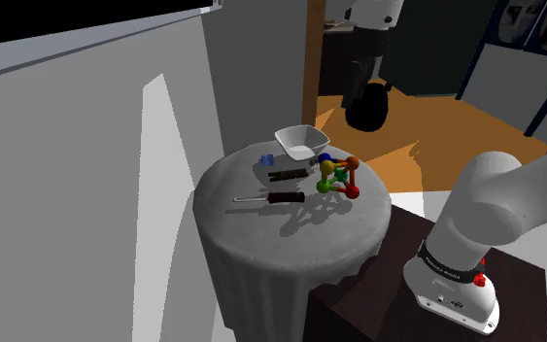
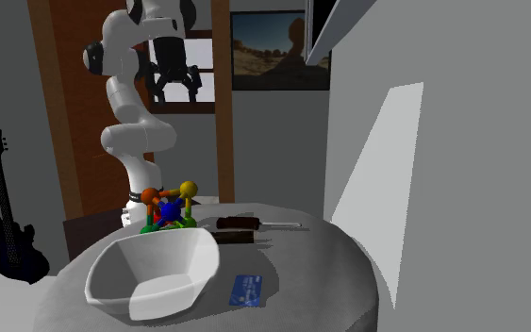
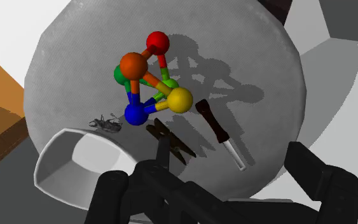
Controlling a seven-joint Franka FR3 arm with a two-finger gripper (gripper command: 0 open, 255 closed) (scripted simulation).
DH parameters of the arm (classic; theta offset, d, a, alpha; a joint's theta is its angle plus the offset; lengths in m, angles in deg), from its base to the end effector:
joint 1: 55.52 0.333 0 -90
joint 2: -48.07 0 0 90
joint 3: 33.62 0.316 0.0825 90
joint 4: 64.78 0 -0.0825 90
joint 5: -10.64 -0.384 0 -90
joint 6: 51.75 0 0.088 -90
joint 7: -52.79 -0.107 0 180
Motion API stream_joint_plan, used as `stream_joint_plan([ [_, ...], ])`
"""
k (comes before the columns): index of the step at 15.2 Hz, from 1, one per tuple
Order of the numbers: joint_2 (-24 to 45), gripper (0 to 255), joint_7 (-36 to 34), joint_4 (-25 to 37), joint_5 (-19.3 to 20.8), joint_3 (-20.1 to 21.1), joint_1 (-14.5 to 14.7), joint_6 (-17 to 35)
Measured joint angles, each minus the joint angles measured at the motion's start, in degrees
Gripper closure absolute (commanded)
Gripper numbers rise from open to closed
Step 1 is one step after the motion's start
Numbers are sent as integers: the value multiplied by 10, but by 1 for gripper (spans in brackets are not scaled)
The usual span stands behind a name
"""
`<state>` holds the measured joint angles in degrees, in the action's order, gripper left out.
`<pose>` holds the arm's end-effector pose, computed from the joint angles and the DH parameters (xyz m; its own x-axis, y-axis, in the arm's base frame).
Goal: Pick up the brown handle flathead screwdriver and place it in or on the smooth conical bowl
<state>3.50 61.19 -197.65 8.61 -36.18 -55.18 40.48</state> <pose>0.3134 -0.0131 0.6090 0.9902 0.1167 0.0770 0.1211 -0.9911 -0.0561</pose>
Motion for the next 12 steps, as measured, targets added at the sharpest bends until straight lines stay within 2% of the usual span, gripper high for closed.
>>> stream_joint_plan([
  [2,4,0,0,-6,-1,2,1,10],
  [5,27,0,1,-29,-4,10,8,54],
  [12,115,0,-1,-80,-15,36,29,190],
])
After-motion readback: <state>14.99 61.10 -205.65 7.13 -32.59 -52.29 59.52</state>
